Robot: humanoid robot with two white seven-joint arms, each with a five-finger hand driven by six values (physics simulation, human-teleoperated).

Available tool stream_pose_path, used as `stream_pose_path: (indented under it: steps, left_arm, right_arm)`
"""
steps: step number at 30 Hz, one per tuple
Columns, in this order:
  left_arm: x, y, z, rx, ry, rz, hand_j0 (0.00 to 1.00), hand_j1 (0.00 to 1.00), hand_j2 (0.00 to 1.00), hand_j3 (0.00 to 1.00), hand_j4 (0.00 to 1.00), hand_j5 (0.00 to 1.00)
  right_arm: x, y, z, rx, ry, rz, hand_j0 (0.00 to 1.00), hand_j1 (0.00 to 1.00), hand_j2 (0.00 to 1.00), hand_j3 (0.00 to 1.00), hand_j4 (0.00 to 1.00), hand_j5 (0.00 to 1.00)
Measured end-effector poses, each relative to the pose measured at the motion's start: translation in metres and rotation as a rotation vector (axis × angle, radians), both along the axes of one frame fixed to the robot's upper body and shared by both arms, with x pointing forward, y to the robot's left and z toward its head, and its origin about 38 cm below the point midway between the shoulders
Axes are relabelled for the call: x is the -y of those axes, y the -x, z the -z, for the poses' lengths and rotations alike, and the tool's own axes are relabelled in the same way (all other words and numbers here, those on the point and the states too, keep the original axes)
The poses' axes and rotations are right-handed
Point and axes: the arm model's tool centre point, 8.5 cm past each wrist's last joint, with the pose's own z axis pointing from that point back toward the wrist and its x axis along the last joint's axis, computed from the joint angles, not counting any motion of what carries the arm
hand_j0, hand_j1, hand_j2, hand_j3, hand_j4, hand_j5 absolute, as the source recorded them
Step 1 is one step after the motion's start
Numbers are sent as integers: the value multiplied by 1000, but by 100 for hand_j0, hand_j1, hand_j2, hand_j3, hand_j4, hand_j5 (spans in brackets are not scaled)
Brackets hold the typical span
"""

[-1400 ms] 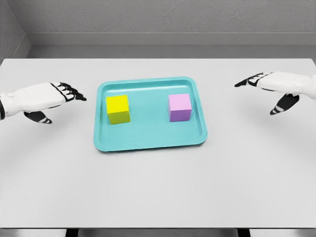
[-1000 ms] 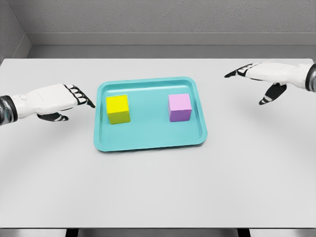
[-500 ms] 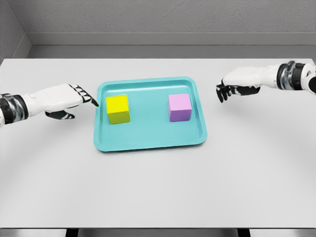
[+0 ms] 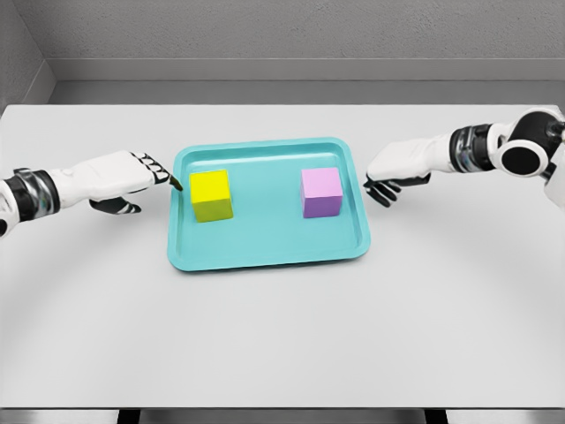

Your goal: Push two cubes

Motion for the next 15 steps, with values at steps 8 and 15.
stream_pose_path:
  steps: [8,15]
  left_arm:
    - [3,-1,2,-2,7,1,79,79,79,79,79,79]
    - [4,-1,4,-7,5,3,79,79,79,79,79,79]
  right_arm:
    - [-15,-4,4,-5,15,-20,15,15,15,15,15,15]
    - [-20,-12,10,-16,22,-6,15,15,15,15,15,15]
